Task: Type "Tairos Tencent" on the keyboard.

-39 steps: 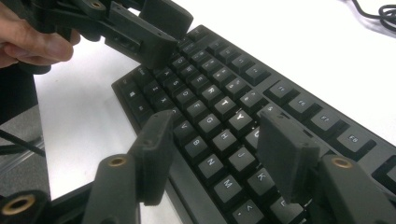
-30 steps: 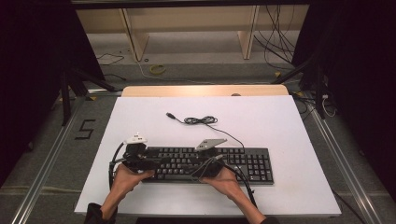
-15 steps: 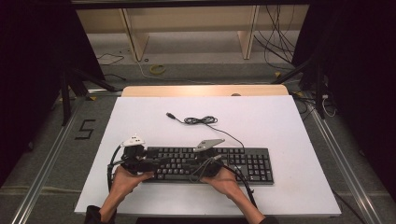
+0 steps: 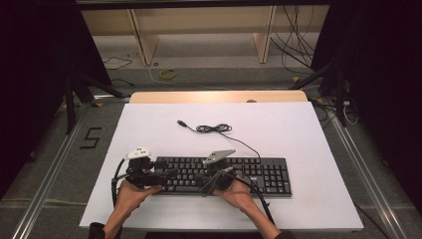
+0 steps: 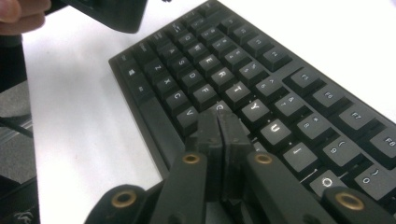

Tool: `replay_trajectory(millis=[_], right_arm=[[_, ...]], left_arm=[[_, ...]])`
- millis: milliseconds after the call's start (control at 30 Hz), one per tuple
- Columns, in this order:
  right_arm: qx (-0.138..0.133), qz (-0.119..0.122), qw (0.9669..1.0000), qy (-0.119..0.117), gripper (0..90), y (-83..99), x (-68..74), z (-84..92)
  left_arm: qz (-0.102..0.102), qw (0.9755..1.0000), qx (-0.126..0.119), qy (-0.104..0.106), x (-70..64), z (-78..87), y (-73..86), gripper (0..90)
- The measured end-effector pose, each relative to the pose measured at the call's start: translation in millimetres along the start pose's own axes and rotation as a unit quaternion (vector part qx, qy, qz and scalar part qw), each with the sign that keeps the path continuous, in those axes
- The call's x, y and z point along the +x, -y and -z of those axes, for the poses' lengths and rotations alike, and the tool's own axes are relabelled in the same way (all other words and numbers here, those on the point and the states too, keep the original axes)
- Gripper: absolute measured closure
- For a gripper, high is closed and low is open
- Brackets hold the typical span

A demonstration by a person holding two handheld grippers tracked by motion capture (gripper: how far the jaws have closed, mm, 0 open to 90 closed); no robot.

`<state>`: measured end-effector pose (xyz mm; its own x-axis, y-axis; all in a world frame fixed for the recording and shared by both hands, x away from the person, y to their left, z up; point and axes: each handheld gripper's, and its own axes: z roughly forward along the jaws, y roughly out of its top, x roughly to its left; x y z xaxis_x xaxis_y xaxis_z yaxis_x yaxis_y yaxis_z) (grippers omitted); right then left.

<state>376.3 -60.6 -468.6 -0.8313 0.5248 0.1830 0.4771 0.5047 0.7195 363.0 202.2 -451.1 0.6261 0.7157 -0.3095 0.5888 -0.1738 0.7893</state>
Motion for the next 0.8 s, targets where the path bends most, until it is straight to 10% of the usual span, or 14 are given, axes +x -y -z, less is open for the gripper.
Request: replay_trajectory(millis=[800], right_arm=[[0.03,0.019,0.9992,0.021,90.0,4.4,2.0,-9.4]], left_arm=[[0.0,1.0,0.006,-0.001,1.2,-0.8,3.0,34.3]])
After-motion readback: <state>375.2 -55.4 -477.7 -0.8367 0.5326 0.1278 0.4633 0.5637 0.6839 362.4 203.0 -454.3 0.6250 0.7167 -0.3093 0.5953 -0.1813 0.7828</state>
